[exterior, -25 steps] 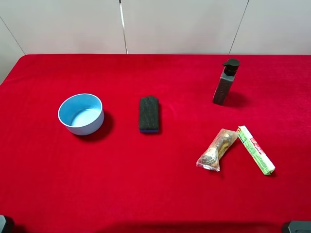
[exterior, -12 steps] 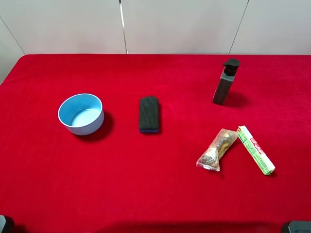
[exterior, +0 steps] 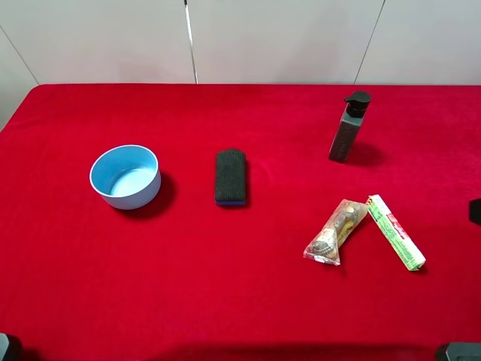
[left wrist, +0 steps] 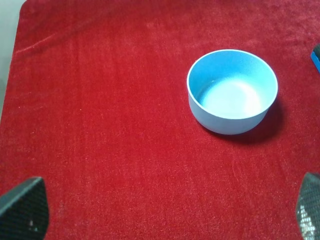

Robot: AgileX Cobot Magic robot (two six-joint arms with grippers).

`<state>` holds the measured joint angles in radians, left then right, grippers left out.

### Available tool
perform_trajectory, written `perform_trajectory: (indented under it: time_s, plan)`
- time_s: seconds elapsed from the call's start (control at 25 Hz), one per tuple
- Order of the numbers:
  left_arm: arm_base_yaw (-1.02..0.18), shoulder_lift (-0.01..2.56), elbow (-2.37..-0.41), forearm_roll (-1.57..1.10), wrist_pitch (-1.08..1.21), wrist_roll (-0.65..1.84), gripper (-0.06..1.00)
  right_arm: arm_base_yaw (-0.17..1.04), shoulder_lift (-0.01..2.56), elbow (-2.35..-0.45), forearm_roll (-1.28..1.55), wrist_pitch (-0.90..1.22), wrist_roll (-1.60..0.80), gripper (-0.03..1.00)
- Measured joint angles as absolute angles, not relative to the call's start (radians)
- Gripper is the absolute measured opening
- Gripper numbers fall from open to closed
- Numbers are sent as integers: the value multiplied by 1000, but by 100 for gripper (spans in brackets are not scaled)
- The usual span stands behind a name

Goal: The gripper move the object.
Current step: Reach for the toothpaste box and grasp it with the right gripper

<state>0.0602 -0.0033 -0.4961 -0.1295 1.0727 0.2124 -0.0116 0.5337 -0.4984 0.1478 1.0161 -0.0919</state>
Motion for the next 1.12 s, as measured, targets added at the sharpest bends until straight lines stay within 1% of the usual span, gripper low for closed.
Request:
perform_trajectory:
  time_s: [0.6,1.12]
  plan:
    - [60,-3,-496,-130,1073,212,99,-12,868,-523,178,999,-136,69]
    - [60,-3,-496,-130,1073,212,99,-12,1057,-525,241,878,-187,69]
